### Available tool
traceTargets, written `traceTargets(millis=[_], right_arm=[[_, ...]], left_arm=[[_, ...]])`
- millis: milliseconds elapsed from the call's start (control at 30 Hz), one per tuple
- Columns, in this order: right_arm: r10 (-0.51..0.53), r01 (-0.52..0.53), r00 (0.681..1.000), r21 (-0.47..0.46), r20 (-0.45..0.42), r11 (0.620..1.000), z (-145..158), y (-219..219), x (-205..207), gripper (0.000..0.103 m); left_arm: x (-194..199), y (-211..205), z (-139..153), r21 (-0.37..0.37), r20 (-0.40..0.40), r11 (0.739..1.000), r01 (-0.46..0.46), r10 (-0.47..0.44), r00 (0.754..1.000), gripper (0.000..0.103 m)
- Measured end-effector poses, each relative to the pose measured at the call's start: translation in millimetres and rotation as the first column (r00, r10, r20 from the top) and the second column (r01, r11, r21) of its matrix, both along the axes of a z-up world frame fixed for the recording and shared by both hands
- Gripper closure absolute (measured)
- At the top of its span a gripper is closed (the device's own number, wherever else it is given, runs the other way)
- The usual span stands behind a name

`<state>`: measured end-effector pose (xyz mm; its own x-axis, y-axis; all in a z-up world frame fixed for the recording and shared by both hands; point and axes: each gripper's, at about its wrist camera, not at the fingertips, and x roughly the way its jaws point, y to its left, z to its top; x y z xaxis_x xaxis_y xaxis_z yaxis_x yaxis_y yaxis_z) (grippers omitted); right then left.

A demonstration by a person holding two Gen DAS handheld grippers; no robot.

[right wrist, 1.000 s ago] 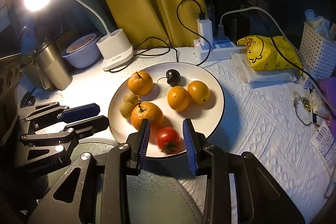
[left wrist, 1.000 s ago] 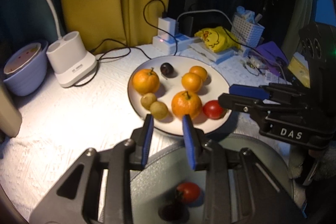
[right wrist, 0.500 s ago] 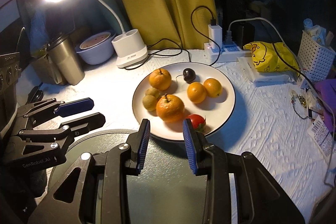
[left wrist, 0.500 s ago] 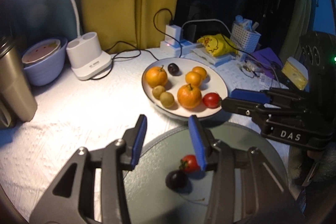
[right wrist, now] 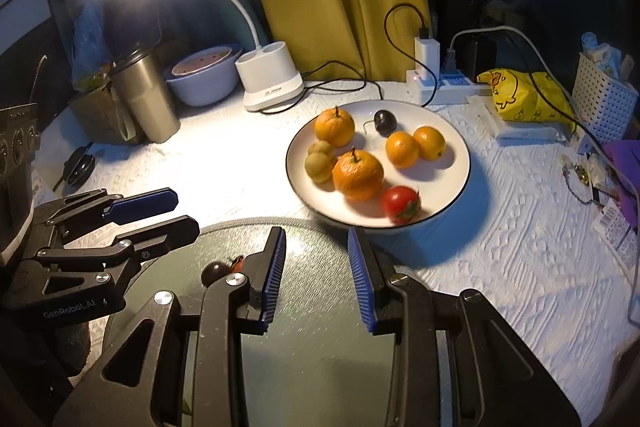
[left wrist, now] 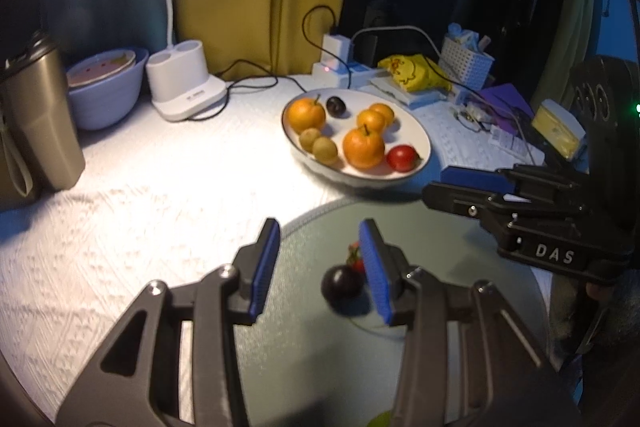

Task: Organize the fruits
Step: 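Grasp the red cherry tomato with the right tool while the left tool grasps the dark plum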

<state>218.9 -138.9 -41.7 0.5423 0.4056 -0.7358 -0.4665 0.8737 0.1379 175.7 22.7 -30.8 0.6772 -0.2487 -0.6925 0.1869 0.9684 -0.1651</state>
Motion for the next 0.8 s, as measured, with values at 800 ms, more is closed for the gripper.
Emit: traceTargets(millis=[800], right_arm=[[-0.003, 0.003, 0.998, 0.002, -0.061, 1.000, -30.5, -2.7, -17.4, 0.069]], left_arm=[[-0.5, -21.6, -41.2, 0.011, -0.114, 0.998, 0.059, -0.058, 0.992, 0.060]])
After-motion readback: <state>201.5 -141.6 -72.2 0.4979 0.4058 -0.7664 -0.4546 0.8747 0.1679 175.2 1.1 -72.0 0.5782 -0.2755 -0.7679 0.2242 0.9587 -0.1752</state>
